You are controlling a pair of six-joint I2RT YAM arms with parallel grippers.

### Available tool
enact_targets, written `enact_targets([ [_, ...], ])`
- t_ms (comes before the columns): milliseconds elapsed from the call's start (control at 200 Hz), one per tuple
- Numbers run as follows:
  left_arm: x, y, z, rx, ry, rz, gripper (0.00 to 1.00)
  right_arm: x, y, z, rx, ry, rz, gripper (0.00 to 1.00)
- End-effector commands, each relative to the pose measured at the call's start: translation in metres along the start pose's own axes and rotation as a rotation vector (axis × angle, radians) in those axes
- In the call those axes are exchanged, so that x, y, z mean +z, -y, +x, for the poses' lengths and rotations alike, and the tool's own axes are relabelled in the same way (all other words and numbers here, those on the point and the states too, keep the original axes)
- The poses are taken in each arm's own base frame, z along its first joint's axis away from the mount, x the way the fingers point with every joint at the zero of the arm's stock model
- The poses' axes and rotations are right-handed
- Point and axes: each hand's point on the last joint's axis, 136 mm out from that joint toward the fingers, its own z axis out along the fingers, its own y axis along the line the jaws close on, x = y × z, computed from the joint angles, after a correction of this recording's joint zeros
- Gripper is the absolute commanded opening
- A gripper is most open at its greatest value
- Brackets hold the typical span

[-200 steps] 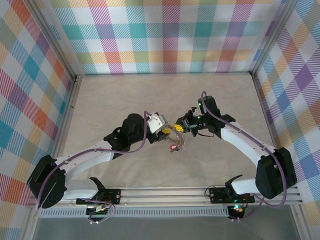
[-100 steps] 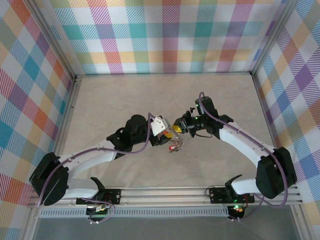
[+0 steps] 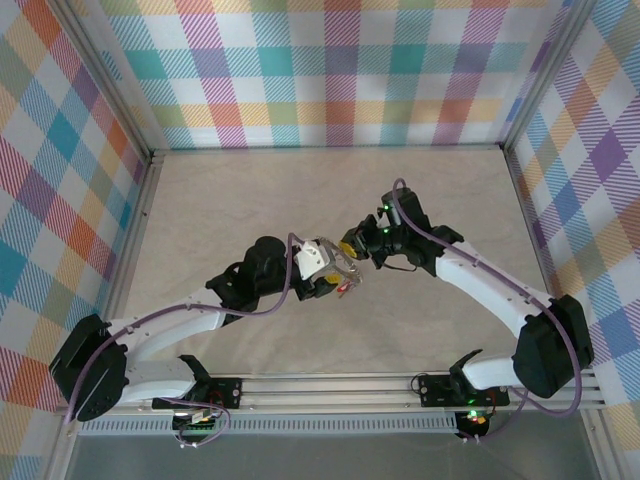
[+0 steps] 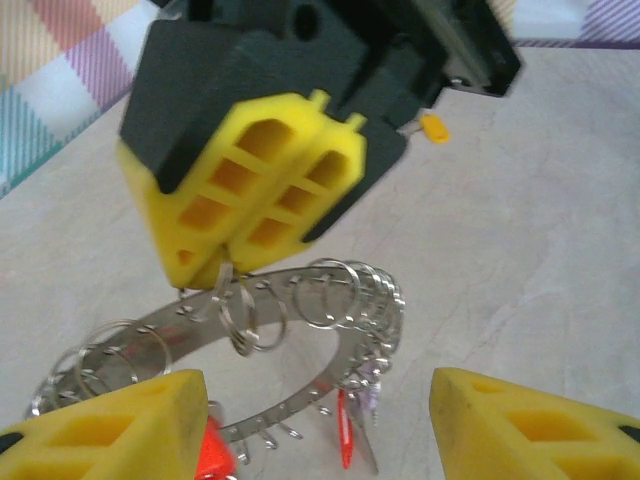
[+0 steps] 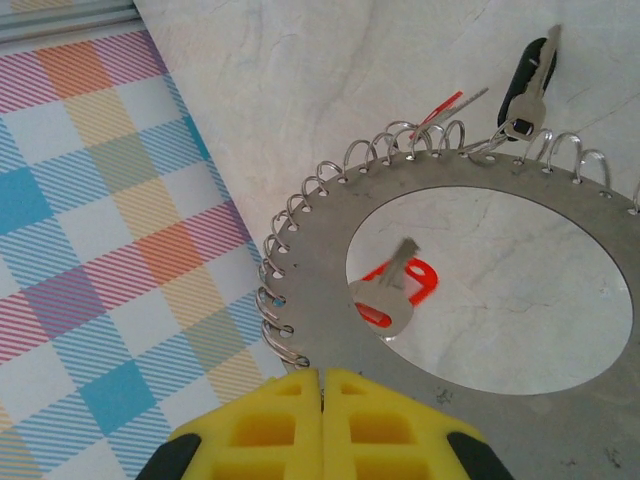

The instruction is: Put the keys on the keyring

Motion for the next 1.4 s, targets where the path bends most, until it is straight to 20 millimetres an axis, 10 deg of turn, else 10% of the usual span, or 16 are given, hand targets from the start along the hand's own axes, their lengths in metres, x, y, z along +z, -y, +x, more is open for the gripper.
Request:
enact_targets([
  [0,0.004,-0.007,-0.013,-0.026,0.031,-0.037,0.60,-0.013,-0.025,0.006,-0.033,0.046,-0.050,0.00],
  [250,-0.001,0.010,-0.026,0.001,0.062,0.062,0.27,-0.010,-0.027,0.011,-0.038,0.041,-0.053,0.00],
  [1000,-0.005,0.001,-0.024,0.020,0.043,-0.001,0.39,-0.002,-0.026,0.026,0.014,-0.012,-0.034,0.00],
  [1395,-0.015,-0.006,-0.020,0.038,0.029,-0.055,0.26,0.005,-0.022,0.031,-0.008,-0.043,0.016,0.00],
])
